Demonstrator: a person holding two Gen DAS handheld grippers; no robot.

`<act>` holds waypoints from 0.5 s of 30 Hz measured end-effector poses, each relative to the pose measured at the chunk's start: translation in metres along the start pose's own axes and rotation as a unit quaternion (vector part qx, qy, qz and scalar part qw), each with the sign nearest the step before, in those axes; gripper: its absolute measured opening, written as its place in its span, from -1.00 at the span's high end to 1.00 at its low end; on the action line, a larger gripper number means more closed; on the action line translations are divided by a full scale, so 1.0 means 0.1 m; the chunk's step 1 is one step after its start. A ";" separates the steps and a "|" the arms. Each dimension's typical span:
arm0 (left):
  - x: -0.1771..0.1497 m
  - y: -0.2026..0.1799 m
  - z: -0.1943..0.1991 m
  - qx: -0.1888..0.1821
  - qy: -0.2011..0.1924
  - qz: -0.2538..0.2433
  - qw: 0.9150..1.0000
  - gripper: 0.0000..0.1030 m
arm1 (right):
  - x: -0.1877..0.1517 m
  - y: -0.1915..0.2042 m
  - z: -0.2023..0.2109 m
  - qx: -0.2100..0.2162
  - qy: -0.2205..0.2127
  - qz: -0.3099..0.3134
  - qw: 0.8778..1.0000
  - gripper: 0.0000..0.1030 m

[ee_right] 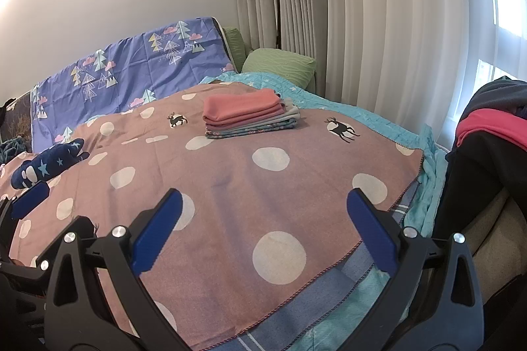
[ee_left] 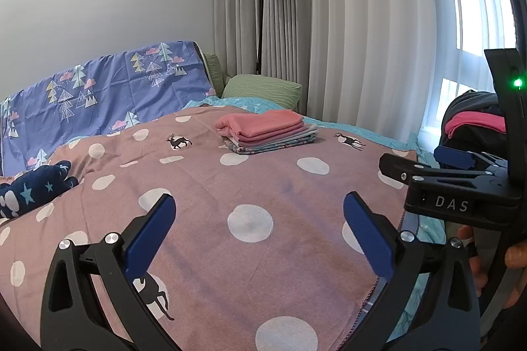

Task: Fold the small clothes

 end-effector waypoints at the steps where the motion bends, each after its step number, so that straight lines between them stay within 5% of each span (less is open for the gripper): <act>1: 0.00 0.00 0.00 0.000 0.001 0.000 1.000 -0.97 | 0.00 -0.01 0.00 0.000 0.000 0.000 1.000 -0.96; 15: -0.01 0.05 -0.03 0.006 0.002 0.007 1.000 -0.97 | -0.01 -0.02 -0.04 -0.002 -0.001 0.005 1.000 -0.96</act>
Point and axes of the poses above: each gripper's, at about its wrist camera, not at the fingertips, and z roughly against the way its jaws point, y to its left, x to its top, the point moved 5 cm from there along -z, roughly the way its jaws point, and after that the axes turned 5 degrees about -y, right-handed, at the moved point
